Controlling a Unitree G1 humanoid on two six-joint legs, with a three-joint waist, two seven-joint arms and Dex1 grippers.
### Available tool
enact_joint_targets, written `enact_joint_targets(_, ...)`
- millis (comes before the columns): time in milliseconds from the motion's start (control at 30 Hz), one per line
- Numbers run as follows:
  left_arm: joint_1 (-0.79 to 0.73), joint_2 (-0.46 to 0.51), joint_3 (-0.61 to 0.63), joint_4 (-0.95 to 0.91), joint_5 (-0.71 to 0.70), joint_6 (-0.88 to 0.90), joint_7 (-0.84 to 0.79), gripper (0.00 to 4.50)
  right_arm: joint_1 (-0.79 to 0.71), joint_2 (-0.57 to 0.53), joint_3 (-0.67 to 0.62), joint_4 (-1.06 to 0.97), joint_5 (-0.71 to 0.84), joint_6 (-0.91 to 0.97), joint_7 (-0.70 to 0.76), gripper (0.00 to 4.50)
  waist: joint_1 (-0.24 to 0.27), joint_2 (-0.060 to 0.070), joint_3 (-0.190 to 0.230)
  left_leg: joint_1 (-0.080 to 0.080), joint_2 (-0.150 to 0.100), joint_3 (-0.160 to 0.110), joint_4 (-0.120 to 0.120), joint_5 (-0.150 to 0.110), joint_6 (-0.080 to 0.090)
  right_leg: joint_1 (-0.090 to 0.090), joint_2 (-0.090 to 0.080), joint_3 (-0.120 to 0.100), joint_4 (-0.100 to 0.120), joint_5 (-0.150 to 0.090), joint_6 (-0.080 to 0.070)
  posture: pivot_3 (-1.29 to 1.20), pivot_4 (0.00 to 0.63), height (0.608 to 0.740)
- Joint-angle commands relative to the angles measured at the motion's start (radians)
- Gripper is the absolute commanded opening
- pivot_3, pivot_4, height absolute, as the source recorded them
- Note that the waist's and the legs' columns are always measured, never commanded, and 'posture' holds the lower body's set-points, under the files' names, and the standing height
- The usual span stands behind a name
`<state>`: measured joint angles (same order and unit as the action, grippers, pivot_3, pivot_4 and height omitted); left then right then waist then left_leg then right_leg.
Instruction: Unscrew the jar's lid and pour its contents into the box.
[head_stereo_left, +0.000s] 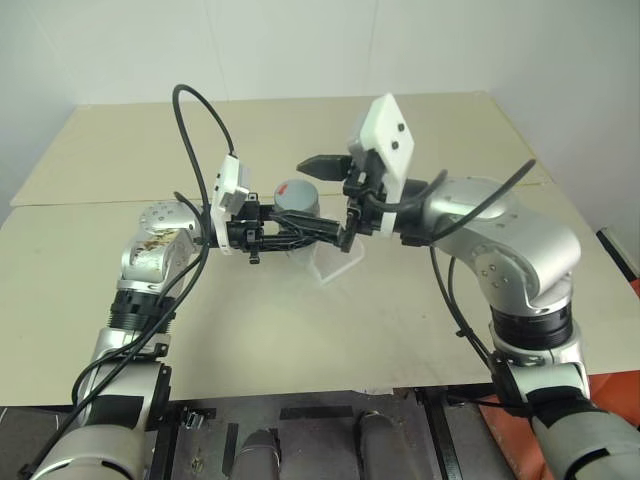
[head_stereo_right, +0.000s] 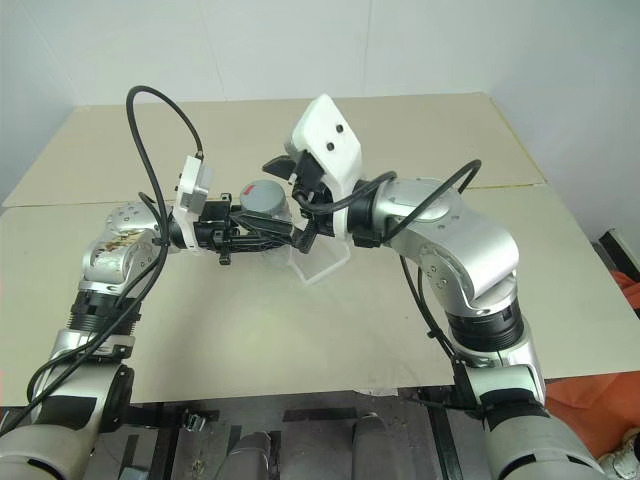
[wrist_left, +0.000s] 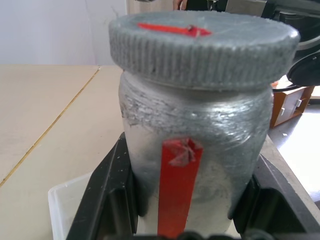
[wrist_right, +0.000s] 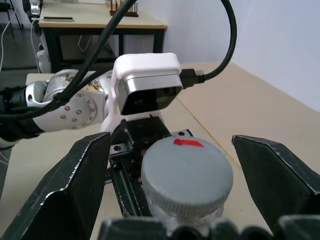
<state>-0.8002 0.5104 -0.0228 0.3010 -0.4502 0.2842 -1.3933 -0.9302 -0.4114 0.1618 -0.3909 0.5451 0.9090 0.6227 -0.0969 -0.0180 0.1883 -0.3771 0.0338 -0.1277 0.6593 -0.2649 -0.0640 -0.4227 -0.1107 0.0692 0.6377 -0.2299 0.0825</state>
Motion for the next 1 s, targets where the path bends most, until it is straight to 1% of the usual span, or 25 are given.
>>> enact_joint_targets(33,-0.015,0.010,0.012,-0.027,-0.005,-0.014,0.000,1.92,-0.028,0.016,0.003,0.014,-0.033,-0.043,-0.013,4.46,0.000,0.000,0.000,0.000,0.000,0.000,0.000,0.000,0.000,0.000,0.000,0.000,0.000,0.000,0.000,0.00,0.150,0.740)
enact_joint_targets(867,-0.001,0.029,0.015,-0.047,-0.005,-0.021,-0.004,1.92,-0.014,0.010,-0.012,0.033,-0.042,-0.055,0.046,4.46,0.000,0.000,0.000,0.000,0.000,0.000,0.000,0.000,0.000,0.000,0.000,0.000,0.000,0.000,0.000,0.00,0.150,0.740)
enact_joint_targets(967,0.000,0.031,0.015,-0.053,-0.006,-0.019,-0.003,1.92,-0.015,0.009,-0.011,0.035,-0.043,-0.054,0.054,3.85,0.000,0.000,0.000,0.000,0.000,0.000,0.000,0.000,0.000,0.000,0.000,0.000,0.000,0.000,0.000,0.00,0.150,0.740)
enact_joint_targets(1000,0.001,0.032,0.016,-0.055,-0.007,-0.018,-0.003,1.92,-0.015,0.010,-0.011,0.035,-0.043,-0.054,0.056,3.53,0.000,0.000,0.000,0.000,0.000,0.000,0.000,0.000,0.000,0.000,0.000,0.000,0.000,0.000,0.000,0.00,0.150,0.740)
